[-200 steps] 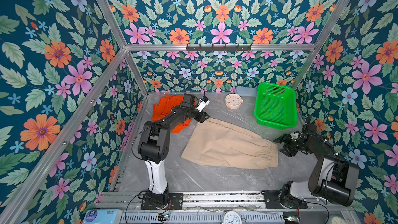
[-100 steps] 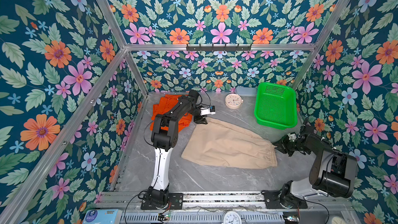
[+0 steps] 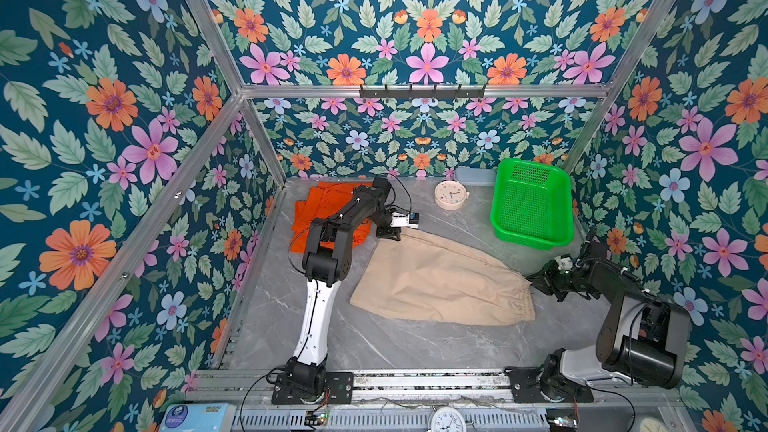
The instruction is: Fold and stack the shorts
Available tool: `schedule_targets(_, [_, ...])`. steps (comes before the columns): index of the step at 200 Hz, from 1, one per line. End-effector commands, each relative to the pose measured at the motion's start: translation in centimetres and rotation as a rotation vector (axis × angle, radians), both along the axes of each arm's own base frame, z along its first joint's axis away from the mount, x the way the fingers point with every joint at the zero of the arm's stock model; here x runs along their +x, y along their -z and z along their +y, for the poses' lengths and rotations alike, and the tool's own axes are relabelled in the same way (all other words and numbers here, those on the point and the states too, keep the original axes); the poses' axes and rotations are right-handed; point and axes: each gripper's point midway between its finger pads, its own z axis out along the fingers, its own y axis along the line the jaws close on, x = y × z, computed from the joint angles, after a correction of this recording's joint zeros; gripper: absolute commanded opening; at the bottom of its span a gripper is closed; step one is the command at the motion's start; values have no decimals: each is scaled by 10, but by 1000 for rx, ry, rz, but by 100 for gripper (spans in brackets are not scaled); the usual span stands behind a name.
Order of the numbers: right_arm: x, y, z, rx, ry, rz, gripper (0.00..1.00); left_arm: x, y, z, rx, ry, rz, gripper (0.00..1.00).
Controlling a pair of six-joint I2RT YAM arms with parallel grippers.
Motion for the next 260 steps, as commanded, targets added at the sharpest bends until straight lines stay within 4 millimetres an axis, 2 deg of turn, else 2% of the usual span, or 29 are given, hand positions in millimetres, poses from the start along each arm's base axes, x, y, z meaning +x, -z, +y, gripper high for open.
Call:
schedule_targets(1, [-3,-1,2,0,-10,-1,12,-3,-10,4,16,-18,17,13])
schedule_targets(14, [-3,-2,2,-5,-7,-4,7,-6,-21,7,23,-27,19,0])
schedule_targets(27, [-3,-4,1,-12,-7,-10,0,-9,-36,7,10,-42,11,0])
schedule_targets(58, [-4,-5,1,-16,-6,-4,0,-5,-78,3,-51,-71,-71,0])
schedule_targets(73, [-6,-5,0,-22,-5,1,0,4,-91,2,-72,-112,-120,0])
schedule_targets(85, [-6,-5,0,-29,0,-4,0,20,-99,-2,-97,-150,-181,0])
schedule_targets(128, [2,-8,-3,-29,24,-31,0,67,-82,-4,-99,-298,-254,0])
schedule_targets(164, [10,-2,-7,-22,34,-24,0,92,-49,-10,-109,-369,-249,0])
schedule_targets(179, [14,1,-9,-23,39,-26,0,104,-34,-6,-90,-434,-255,8])
schedule_targets(185, [15,1,-9,-24,41,-27,3,109,-30,-5,-89,-458,-265,13])
schedule_targets(203, [19,-5,-11,-30,47,-44,25,114,-30,-5,-101,-493,-277,32])
schedule_targets(217, [21,-16,-15,-59,55,-72,37,116,-45,-7,-132,-525,-302,48])
schedule_targets(232, [20,-31,-21,-118,65,-98,45,115,-70,-9,-163,-553,-330,60])
schedule_targets(248, [18,-47,-29,-188,84,-117,50,109,-106,-13,-202,-593,-361,65])
schedule_targets(260, [15,-58,-35,-239,105,-136,51,93,-130,-24,-234,-579,-369,67])
